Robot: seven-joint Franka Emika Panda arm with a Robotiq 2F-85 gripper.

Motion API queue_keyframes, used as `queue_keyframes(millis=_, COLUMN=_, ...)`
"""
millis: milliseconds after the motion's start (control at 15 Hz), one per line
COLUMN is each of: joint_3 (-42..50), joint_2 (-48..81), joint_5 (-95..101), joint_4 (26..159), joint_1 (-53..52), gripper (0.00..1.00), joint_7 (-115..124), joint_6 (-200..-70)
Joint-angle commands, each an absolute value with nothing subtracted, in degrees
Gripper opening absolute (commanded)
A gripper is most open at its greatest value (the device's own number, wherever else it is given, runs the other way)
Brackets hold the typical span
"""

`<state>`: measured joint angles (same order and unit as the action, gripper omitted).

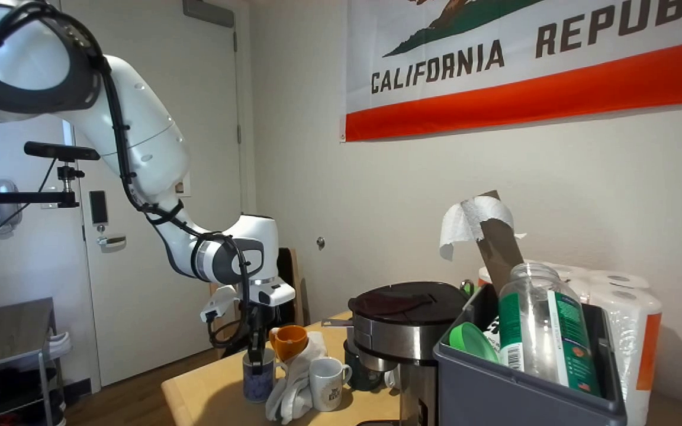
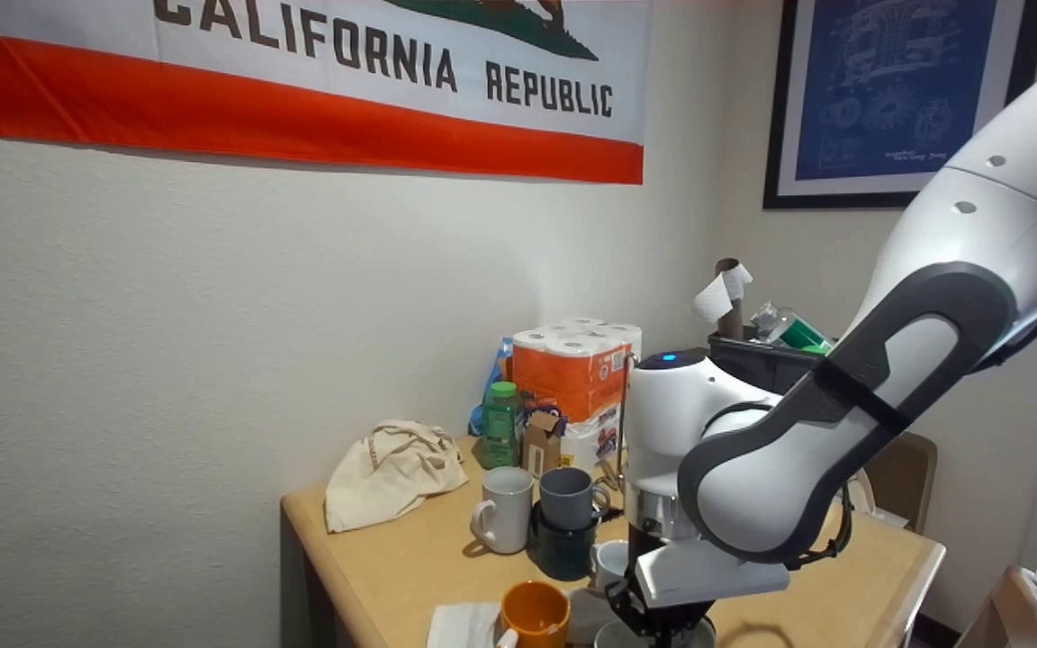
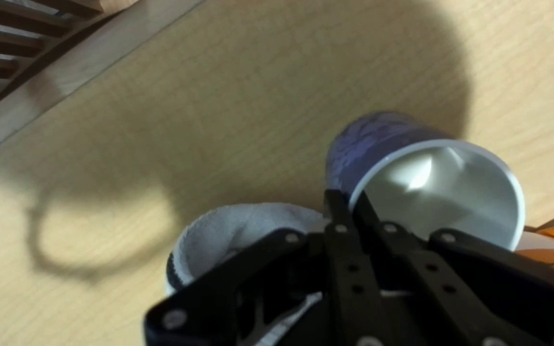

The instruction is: Put the blue cup on the base of the coffee maker

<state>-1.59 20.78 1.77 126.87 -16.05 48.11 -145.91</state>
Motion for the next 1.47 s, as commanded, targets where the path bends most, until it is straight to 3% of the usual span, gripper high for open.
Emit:
queue_keyframes(millis=0, joint_3=-0.98, joint_2=19.87, joint_5=2.21, joint_4=127.54, joint_1=-16.35, gripper=0.03, joint_7=50.29, joint_6=-147.01)
queue_keyframes(millis=933, joint_3=-1.19, joint_2=1.91, joint_5=0.87, joint_4=133.13, joint_1=-9.48, gripper=0.03, joint_7=50.83, joint_6=-131.44)
queue_keyframes(millis=1400, joint_3=0.19, joint_2=-7.26, joint_5=5.87, joint_4=142.45, joint_1=-2.10, gripper=0.03, joint_7=57.53, joint_6=-132.32)
